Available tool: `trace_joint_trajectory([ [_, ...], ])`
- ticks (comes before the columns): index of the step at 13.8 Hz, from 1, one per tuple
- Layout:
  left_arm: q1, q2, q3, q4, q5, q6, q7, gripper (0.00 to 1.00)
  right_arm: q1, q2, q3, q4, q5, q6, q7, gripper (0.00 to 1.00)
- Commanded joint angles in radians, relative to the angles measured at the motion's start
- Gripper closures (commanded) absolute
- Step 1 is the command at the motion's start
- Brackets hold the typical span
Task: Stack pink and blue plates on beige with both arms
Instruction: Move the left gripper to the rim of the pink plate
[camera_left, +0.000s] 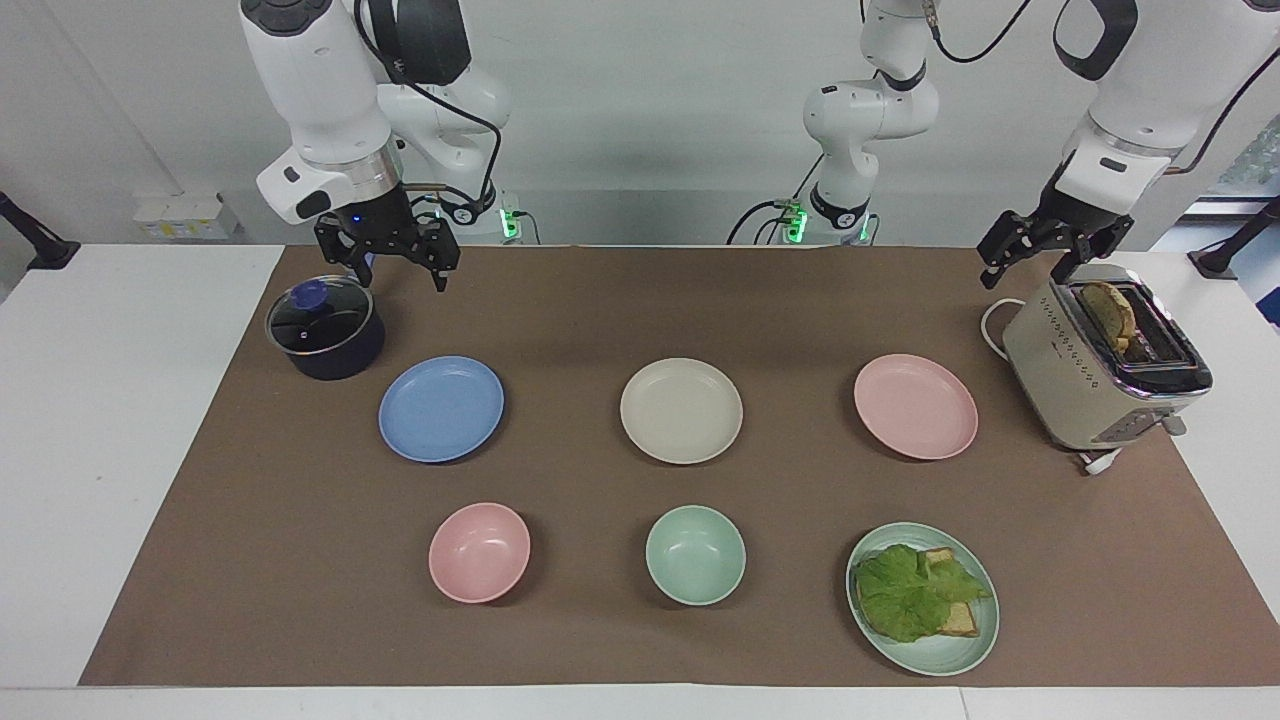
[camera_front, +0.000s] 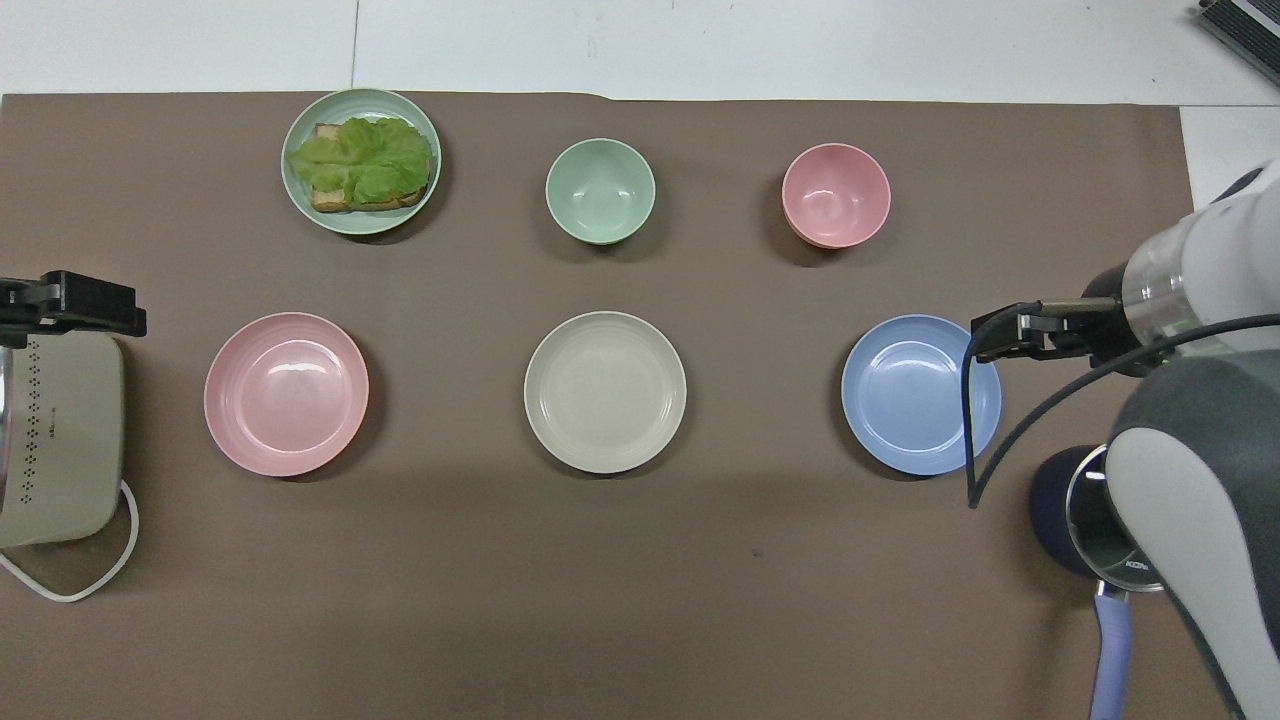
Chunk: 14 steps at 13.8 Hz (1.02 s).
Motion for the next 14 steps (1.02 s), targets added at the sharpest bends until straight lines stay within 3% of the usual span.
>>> trace_joint_trajectory([
  [1,0.003,-0.012,0.001,-0.006,0.018,-0.025,0.016,0.00,-0.015,0.007,0.003,0.013,0.018,-0.011,-0.032,0.00],
  [6,0.003,-0.010,0.004,-0.043,0.017,-0.003,0.004,0.00,-0.015,0.013,0.001,0.019,0.021,-0.006,-0.023,0.00],
  [14,0.046,0.046,0.006,-0.245,0.015,0.247,0.012,0.00,-0.017,0.011,0.001,0.013,0.020,0.020,-0.031,0.00],
])
